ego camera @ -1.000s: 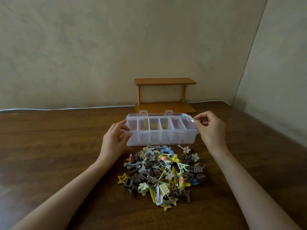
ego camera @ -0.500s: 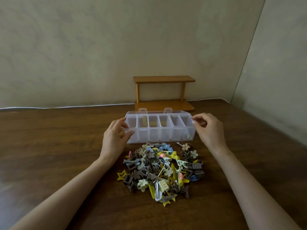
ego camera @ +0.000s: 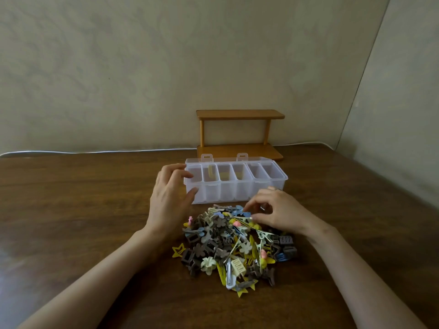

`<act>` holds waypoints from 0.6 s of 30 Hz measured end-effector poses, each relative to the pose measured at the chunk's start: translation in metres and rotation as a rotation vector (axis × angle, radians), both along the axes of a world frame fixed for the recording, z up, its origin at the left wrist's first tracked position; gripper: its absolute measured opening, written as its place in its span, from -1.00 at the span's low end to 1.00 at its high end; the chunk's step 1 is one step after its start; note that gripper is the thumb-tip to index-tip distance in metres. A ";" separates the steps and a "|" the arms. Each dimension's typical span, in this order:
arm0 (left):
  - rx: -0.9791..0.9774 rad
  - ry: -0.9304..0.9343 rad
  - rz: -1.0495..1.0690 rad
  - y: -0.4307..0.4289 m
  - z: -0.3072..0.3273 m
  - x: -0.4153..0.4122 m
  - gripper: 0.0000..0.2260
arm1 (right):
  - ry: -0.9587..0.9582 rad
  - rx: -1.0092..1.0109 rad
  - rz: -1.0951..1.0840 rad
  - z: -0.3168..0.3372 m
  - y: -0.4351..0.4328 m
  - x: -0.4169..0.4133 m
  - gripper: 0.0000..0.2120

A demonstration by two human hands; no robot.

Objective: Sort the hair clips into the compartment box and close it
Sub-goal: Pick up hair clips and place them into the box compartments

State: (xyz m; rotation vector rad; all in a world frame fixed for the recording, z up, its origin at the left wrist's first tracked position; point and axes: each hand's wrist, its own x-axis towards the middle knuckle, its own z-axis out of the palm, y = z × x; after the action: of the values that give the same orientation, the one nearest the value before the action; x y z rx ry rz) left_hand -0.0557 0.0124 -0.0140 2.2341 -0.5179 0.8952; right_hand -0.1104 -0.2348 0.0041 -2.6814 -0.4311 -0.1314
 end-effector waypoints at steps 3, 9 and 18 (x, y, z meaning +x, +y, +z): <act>0.150 -0.135 -0.088 -0.002 0.001 -0.003 -0.80 | -0.087 -0.048 -0.045 -0.004 0.008 0.000 -0.85; 0.350 0.010 -0.257 -0.004 -0.010 -0.003 -0.90 | -0.135 -0.100 -0.084 -0.008 0.017 0.000 -0.86; 0.401 0.161 -0.264 0.000 -0.012 0.001 -0.87 | -0.091 -0.058 -0.101 -0.005 0.010 0.000 -0.87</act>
State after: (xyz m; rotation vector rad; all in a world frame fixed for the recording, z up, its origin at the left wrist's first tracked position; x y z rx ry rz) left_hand -0.0550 0.0120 -0.0256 2.4857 -0.9588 0.5023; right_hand -0.1101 -0.2253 -0.0011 -2.7628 -0.3320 -0.2752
